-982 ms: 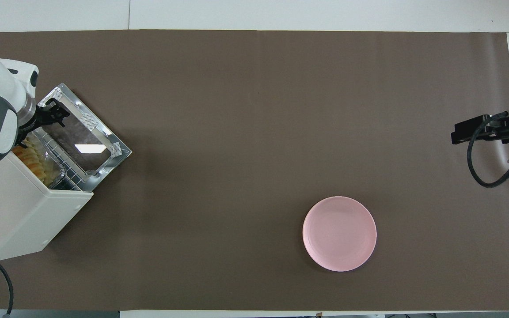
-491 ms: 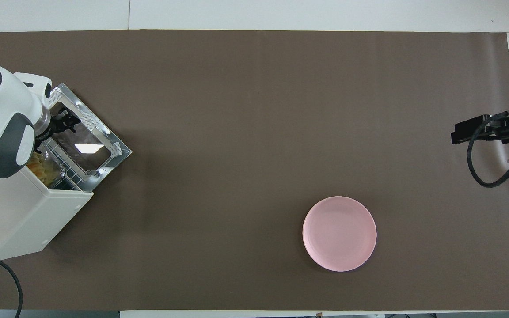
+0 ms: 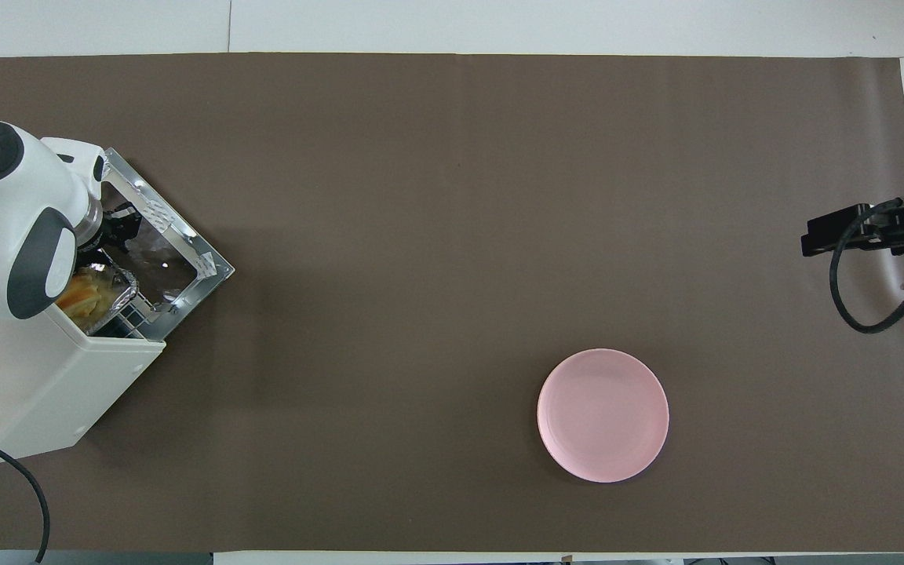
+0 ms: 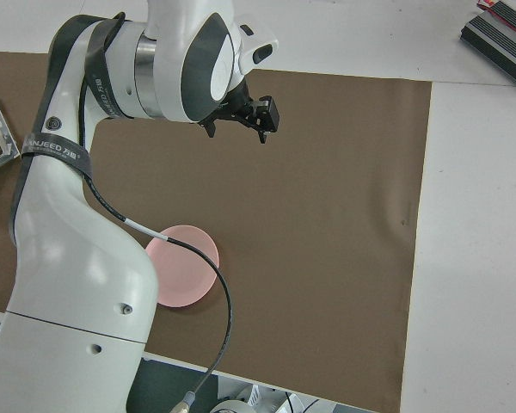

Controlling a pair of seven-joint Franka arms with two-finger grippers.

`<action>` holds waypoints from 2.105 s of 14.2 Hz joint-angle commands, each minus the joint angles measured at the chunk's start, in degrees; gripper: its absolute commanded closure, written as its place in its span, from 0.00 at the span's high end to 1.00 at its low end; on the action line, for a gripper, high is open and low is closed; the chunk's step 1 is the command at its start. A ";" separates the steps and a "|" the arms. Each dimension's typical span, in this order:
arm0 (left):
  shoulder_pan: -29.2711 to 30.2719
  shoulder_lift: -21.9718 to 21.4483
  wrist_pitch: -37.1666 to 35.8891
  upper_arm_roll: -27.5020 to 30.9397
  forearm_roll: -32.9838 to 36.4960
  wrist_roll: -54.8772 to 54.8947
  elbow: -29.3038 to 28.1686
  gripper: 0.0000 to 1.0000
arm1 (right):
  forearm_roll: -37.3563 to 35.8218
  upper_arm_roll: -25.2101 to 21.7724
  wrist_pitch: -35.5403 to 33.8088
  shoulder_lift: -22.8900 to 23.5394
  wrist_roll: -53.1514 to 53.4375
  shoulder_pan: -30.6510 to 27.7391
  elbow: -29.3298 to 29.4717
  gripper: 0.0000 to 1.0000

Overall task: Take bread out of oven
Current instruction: 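Reach the left gripper into the oven and grasp the foil tray, then pull the foil tray out of the oven with the left gripper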

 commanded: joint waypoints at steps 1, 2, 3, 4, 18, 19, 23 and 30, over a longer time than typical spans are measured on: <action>-0.57 3.79 1.32 -0.40 0.56 0.37 5.68 0.00 | 0.18 0.41 -0.42 -0.95 -1.46 -0.66 -0.84 1.00; -1.26 4.76 1.06 -1.01 0.56 2.12 8.05 0.00 | 0.09 0.41 -0.42 -0.95 -1.46 -0.66 -0.84 1.00; -3.01 6.42 0.54 -2.06 0.22 3.70 11.56 0.00 | 0.18 0.41 -0.42 -0.95 -1.46 -0.66 -0.84 1.00; -4.77 8.00 -0.17 -2.77 -1.09 3.81 14.90 0.00 | 0.18 0.41 -0.42 -0.95 -1.46 -0.66 -0.84 1.00; -36.23 21.38 -3.34 -4.01 -22.90 4.16 34.45 0.00 | 0.18 0.41 -0.42 -0.95 -1.46 -0.66 -0.84 1.00; -36.42 21.46 -2.12 -4.09 -22.99 4.25 34.18 0.00 | 0.18 0.41 -0.42 -0.95 -1.46 -0.66 -0.84 1.00; -39.24 20.42 4.84 -4.09 -23.52 5.29 28.04 0.00 | 0.18 0.41 -0.42 -0.95 -1.55 -0.92 -0.84 1.00; -38.10 20.23 -2.35 -3.40 -23.52 6.00 32.32 1.00 | 0.18 0.41 -0.42 -1.04 -1.64 -0.75 -0.84 1.00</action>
